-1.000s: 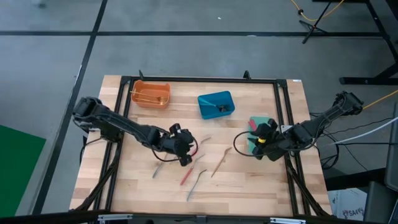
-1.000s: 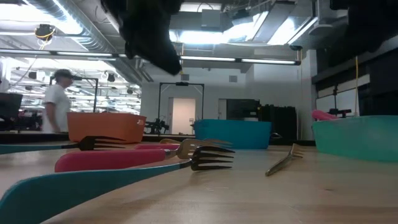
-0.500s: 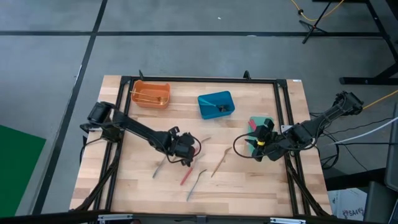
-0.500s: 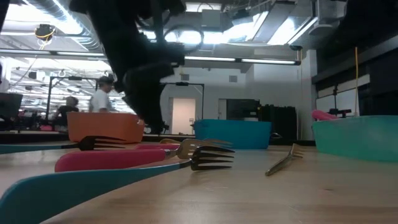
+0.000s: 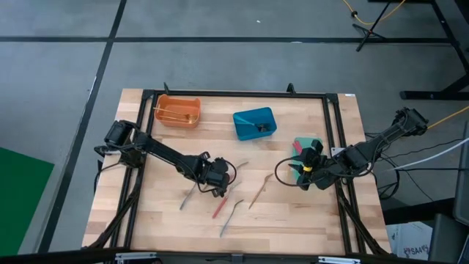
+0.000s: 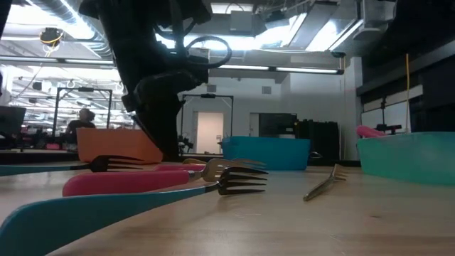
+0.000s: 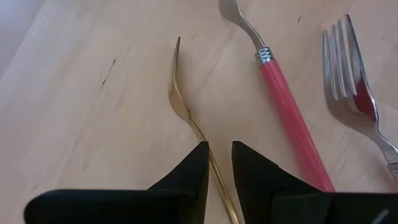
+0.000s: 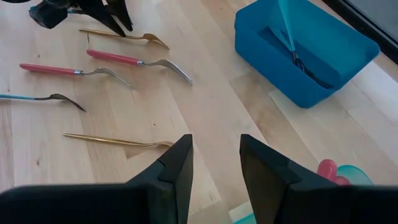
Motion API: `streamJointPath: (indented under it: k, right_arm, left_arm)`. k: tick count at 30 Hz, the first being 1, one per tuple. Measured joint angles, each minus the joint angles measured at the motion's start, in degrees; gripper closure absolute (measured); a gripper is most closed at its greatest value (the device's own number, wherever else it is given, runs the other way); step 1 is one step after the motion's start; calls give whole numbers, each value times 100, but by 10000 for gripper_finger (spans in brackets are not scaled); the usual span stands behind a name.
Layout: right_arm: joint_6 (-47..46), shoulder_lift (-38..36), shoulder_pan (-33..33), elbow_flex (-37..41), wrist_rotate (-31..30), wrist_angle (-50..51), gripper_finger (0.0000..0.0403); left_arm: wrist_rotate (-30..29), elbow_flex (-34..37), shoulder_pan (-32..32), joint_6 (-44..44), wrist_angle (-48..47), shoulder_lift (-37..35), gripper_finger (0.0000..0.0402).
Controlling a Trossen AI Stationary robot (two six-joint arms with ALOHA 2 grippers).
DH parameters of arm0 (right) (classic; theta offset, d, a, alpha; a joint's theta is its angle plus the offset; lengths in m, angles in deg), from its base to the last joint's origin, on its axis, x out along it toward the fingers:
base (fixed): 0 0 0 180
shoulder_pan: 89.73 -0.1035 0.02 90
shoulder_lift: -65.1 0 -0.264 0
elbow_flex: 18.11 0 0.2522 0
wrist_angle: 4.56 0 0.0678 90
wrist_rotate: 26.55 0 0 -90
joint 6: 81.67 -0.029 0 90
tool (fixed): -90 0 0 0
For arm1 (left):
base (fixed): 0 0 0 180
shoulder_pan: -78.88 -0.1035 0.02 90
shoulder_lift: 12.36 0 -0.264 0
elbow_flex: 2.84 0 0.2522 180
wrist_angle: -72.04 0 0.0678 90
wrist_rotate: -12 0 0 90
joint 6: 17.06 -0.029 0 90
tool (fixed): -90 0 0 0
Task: Sort silverware by color (type)
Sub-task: Put the gold fork into the orange bin
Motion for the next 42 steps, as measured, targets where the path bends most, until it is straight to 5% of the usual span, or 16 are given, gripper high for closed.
streamJointPath:
  k: [42]
  right_arm:
    - [2, 0, 2, 4, -1, 2, 281]
  left_arm:
    - [260, -15, 380, 710, -536, 334, 337]
